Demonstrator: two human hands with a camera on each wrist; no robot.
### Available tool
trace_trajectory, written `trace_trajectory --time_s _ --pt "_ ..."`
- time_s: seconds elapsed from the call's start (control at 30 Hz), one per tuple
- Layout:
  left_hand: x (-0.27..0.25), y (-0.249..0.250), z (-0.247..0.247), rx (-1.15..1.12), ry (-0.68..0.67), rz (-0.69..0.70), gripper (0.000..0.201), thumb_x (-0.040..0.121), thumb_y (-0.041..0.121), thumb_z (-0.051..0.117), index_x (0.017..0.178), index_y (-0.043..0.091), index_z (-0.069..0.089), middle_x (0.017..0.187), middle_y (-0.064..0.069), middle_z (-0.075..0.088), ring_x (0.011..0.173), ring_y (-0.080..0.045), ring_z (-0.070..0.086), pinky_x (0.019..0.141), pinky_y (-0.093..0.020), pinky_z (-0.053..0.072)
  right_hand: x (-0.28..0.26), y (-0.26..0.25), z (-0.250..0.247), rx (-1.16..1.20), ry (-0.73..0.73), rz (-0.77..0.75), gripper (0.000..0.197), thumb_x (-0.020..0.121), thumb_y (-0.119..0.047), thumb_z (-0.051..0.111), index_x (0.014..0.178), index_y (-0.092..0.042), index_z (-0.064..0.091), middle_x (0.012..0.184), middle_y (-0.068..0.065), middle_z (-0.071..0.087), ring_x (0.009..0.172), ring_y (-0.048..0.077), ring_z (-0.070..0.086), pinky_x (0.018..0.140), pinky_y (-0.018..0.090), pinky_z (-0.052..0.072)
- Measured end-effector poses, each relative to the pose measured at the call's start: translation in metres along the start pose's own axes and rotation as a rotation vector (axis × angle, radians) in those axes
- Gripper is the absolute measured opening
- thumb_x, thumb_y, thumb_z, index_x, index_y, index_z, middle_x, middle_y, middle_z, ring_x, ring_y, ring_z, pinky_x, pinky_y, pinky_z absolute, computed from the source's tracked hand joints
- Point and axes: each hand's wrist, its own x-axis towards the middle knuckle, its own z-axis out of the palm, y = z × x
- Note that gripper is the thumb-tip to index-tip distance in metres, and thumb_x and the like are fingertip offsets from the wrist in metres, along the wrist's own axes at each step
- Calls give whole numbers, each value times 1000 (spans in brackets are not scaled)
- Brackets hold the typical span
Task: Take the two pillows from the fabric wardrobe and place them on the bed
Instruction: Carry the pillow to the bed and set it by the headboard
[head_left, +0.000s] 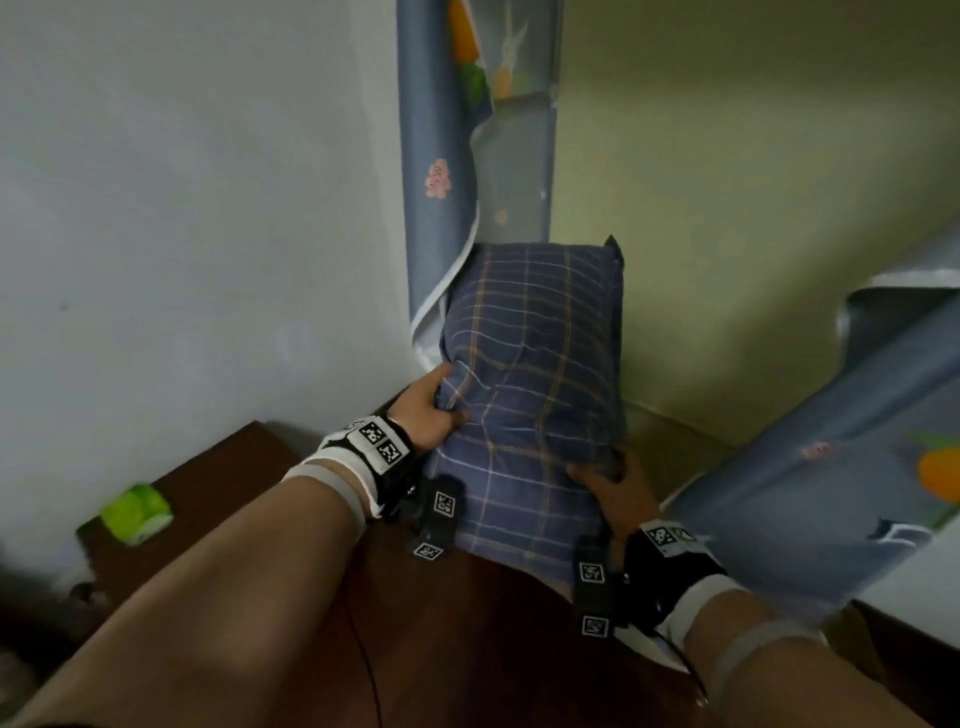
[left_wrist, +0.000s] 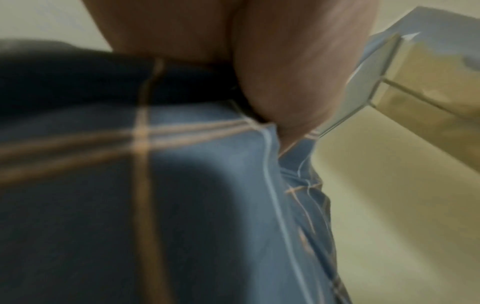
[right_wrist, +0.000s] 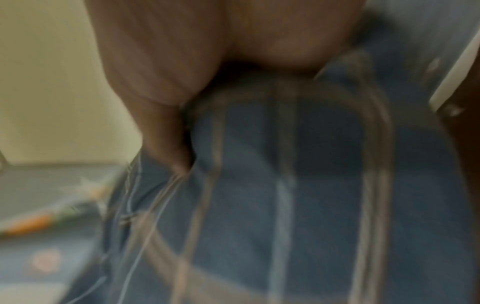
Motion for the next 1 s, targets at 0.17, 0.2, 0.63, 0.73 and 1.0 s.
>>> trace_trajectory --time_s 0.17,0.2,0.63,0.73,1.0 --pt "-85 -24 5 93 126 67 32 76 -2 63 101 16 57 93 -2 67 88 -6 63 85 -21 49 -20 43 -2 72 -245 220 98 59 -36 93 141 -35 41 136 4 60 110 35 65 89 58 55" --pt "-103 -27 4 93 163 59 28 79 -4 63 99 15 58 92 0 68 86 -3 64 84 -17 49 -29 50 2 66 -297 223 82 64 -27 91 135 -30 50 130 8 64 104 34 68 85 55 57" --pt "-347 -150 -72 147 1006 -552 23 85 15 65 107 18 67 108 -8 74 103 -23 67 88 -32 50 -129 91 186 -128 -930 -10 79 74 -5 79 133 -46 45 133 -15 61 127 17 55 103 53 47" --pt "-377 -169 -104 18 1205 -599 13 87 9 64 99 6 67 102 -20 72 97 -24 65 85 -39 52 -137 81 252 -340 -1142 -104 103 59 -36 91 140 -59 31 153 -13 42 138 15 44 110 52 42" --pt "-428 -255 -214 -288 1545 -676 28 81 14 69 108 12 65 109 -20 72 105 -35 68 95 -57 52 -150 89 456 -776 -1408 -168 114 62 -34 90 149 -45 18 153 -3 41 130 21 51 107 50 45"
